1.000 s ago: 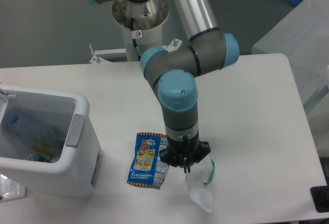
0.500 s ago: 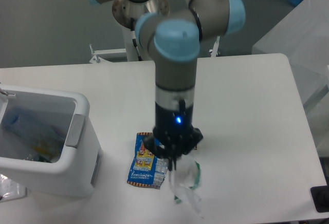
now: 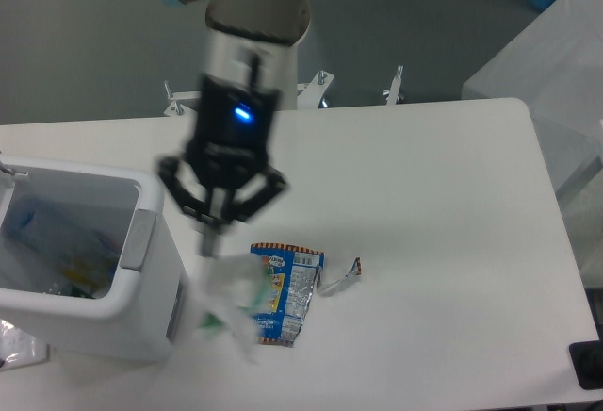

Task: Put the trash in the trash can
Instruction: 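Carry the plastic bag over the white bin and release it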

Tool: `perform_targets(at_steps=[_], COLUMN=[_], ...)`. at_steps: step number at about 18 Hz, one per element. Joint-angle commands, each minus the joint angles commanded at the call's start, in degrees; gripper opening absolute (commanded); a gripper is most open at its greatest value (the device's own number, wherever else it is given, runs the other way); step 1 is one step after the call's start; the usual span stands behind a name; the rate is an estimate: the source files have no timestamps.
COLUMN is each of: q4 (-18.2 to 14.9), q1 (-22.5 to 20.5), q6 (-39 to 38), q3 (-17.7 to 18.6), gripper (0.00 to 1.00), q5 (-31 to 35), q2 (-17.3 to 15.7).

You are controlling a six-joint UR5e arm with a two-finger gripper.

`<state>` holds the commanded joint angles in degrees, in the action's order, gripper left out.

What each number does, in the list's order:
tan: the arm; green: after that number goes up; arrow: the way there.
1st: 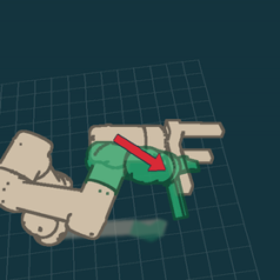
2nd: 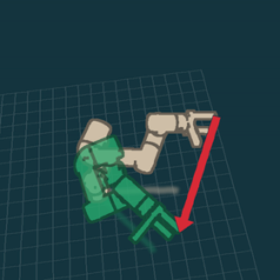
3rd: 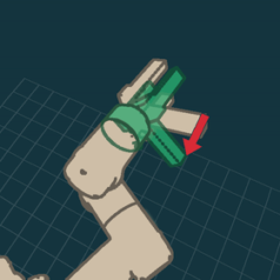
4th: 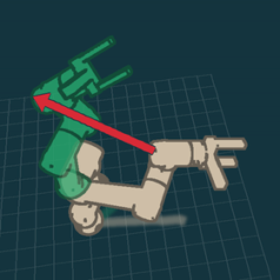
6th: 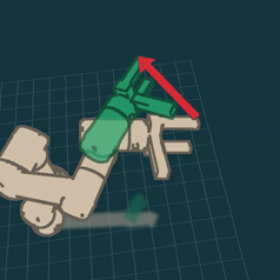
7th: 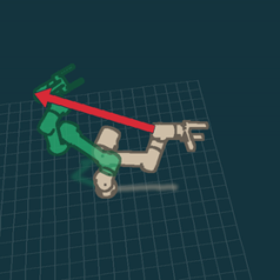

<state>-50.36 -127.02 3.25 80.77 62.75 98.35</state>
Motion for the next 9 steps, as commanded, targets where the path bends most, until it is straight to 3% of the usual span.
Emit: perform_targets(at_steps=[6,9], q4=[-0.6,-0.5], q1=[7.3,9.6], q6=[-0.1,-0.1], q3=[1.6,4.0], gripper=[0.17,0.18], q5=[0.4,0.2], q2=[-1.9,-2.8])
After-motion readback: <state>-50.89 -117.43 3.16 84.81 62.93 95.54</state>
